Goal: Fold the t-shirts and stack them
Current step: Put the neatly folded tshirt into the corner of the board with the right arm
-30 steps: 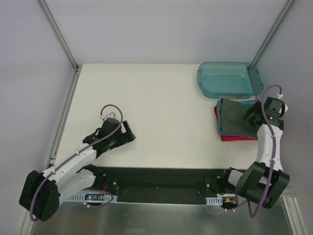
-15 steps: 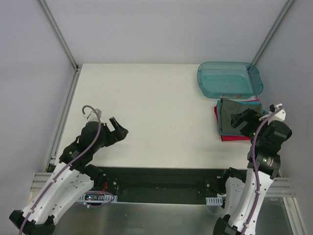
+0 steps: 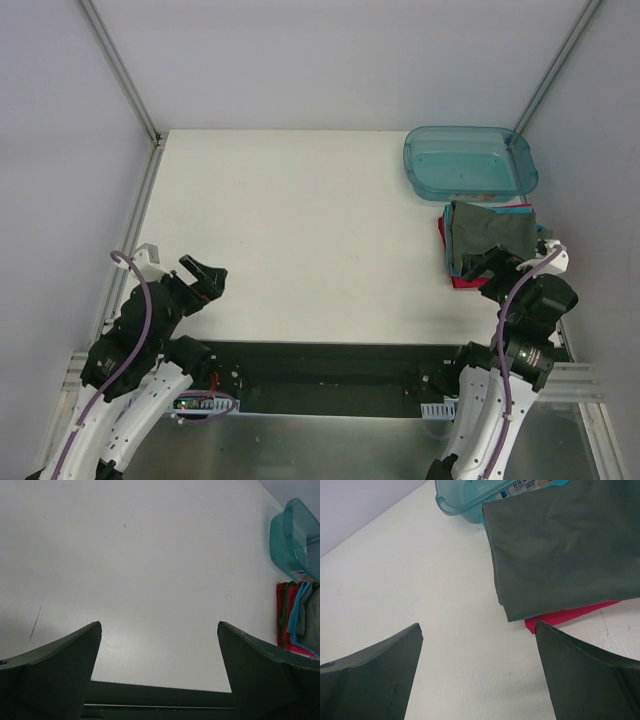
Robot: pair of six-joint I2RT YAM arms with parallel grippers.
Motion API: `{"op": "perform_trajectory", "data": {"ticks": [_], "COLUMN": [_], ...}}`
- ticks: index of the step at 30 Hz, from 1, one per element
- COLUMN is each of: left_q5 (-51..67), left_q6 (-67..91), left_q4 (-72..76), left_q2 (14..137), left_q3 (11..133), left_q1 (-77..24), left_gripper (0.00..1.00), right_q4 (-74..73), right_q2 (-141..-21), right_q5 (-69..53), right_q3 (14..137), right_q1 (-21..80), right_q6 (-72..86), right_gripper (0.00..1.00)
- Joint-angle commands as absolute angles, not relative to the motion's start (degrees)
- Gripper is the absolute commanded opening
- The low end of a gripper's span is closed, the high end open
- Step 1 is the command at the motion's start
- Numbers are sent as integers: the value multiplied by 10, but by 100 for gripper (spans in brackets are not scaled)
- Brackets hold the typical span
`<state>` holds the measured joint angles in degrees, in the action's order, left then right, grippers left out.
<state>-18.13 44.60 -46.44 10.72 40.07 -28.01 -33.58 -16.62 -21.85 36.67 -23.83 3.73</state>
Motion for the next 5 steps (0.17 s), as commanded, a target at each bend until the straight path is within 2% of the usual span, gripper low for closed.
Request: {"op": "perform_trajectory", "data": {"ticks": [1, 5], "left_q5": [-209, -214], "left_q6": [468, 475], "left_q4": [-484, -484], "left_q2": [111, 127], "left_q3": [392, 392], "left_q1": [-272, -273], "left_gripper": [99, 99], "right_q4": [-328, -342], "right_q2": [-168, -171], "right_q5": [-210, -198], "right_q3": [370, 377], "right_q1": [-241, -241], "right_q6": [40, 37], "right_gripper": [96, 96]}}
